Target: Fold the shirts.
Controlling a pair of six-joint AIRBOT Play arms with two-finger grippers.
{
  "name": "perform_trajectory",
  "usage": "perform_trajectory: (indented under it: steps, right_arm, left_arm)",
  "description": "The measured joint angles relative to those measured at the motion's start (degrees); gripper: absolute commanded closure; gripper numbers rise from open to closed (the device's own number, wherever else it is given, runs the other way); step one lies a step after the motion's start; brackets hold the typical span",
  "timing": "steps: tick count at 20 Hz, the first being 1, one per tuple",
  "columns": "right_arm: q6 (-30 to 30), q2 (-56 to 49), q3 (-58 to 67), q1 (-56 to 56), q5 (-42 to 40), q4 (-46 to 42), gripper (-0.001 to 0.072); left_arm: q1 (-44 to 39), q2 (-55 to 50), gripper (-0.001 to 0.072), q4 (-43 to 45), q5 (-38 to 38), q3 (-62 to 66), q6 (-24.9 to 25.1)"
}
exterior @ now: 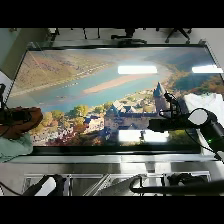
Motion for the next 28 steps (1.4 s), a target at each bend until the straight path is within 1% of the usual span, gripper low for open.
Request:
perform_trajectory:
  steps: [3, 6, 7, 9, 12, 15, 18, 20, 23, 26, 28]
  right_arm:
    - [0.0, 0.0, 0.0, 0.0, -0.4, 0.0, 0.0690]
    - [0.0, 0.0, 0.0, 0.0, -1.0, 0.0, 0.0690]
    - [0.0, 0.0, 0.0, 0.0, -1.1, 0.0, 0.0690]
    - [0.0, 0.0, 0.0, 0.0, -1.3, 0.0, 0.0690]
    - [0.0, 0.0, 0.0, 0.0, -1.4, 0.0, 0.0690]
    - [0.0, 0.0, 0.0, 0.0, -1.4, 0.0, 0.0690]
    - [0.0, 0.0, 0.0, 0.0, -1.5, 0.0, 0.0690]
    - [0.0, 0.0, 0.0, 0.0, -1.5, 0.0, 0.0690]
    - [0.0, 0.0, 0.0, 0.0, -1.6, -0.1, 0.0690]
    - [0.0, 0.0, 0.0, 0.0, -1.6, -0.1, 0.0690]
    - [0.0, 0.0, 0.0, 0.0, -1.6, -0.1, 0.0689]
  left_arm:
    - [3.7, -9.2, -0.0008, 2.1, 4.5, 0.1, 3.3]
    - [5.7, -16.6, -0.0006, 5.7, 8.7, 0.1, 4.7]
    - [6.0, -18.7, 0.0077, 6.6, 9.9, 0.1, 4.9]
    - [6.4, -21.9, 0.0702, 7.8, 12.3, 0.1, 5.1]
    - [5.6, -24.1, 0.0695, 8.8, 12.8, 2.3, 4.2]
    - [1.8, -23.7, 0.0696, 8.6, 7.9, 8.8, 1.6]
    - [-4.4, -20.0, 0.0696, 4.5, 1.2, 16.9, 0.3]
    - [-9.9, -16.2, 0.0695, -0.4, -2.7, 21.8, -0.2]
    - [-19.9, -10.1, 0.0696, -9.1, -5.7, 26.2, -0.8]
    - [-31.0, -6.1, 0.0695, -14.8, -5.7, 25.6, -2.4]
    - [-38.7, -5.0, 0.0695, -16.7, -3.5, 22.3, -3.7]
